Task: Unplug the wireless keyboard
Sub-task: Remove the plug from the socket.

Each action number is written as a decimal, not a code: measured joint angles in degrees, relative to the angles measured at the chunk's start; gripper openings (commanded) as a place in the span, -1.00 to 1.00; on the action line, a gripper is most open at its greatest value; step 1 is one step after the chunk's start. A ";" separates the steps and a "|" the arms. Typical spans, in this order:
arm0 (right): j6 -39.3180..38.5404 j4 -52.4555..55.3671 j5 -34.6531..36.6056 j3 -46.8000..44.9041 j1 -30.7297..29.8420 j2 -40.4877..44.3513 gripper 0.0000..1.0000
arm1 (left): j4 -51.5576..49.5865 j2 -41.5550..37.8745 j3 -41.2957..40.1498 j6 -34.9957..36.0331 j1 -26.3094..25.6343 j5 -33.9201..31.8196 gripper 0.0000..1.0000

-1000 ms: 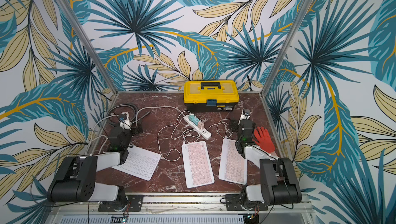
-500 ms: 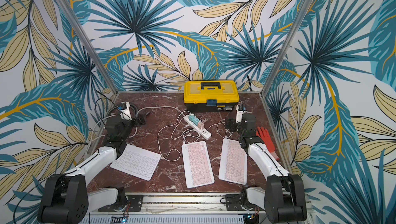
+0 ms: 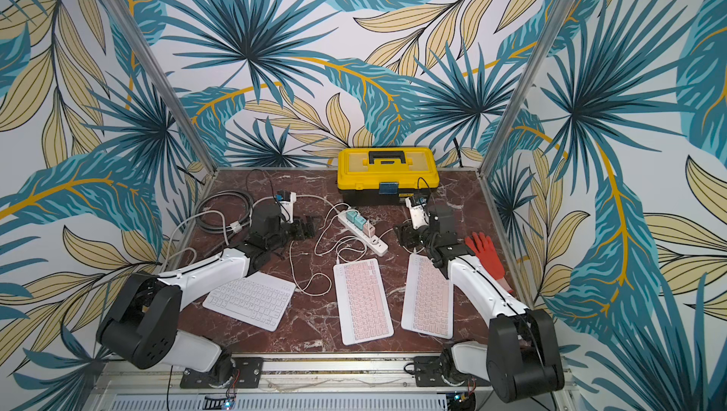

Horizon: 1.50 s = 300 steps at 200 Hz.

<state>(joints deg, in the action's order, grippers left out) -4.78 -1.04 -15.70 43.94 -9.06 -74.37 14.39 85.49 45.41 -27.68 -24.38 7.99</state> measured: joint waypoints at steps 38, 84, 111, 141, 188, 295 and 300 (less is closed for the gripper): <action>-7.50 4.63 -2.93 5.57 -1.60 -5.66 0.29 | -0.44 4.35 2.45 -4.15 -5.64 -1.36 0.82; -16.00 13.57 -6.05 14.62 -1.99 -13.49 0.35 | -0.68 11.69 8.09 -8.55 -10.10 -1.51 0.70; -17.86 18.53 -7.30 19.65 -3.04 -18.43 0.40 | -0.66 15.98 11.82 -11.72 -10.08 -1.25 0.68; -17.81 21.81 -7.30 23.50 -4.48 -22.77 0.41 | -0.74 19.93 15.23 -14.67 -10.03 -0.52 0.62; -16.22 22.71 -6.21 24.76 -7.10 -26.14 0.38 | -0.76 24.17 19.37 -17.73 -10.03 0.61 0.56; -15.45 22.80 0.09 27.87 -8.57 -30.25 0.29 | -0.83 32.15 25.83 -21.99 -9.92 1.88 0.48; -15.56 22.75 0.13 28.00 -8.57 -30.38 0.29 | -0.83 32.33 26.10 -22.16 -9.92 1.86 0.47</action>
<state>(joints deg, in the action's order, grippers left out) -20.34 21.71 -15.57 71.94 -17.63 -104.75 13.56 117.82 71.50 -49.84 -34.30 9.85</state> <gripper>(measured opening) 0.644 0.749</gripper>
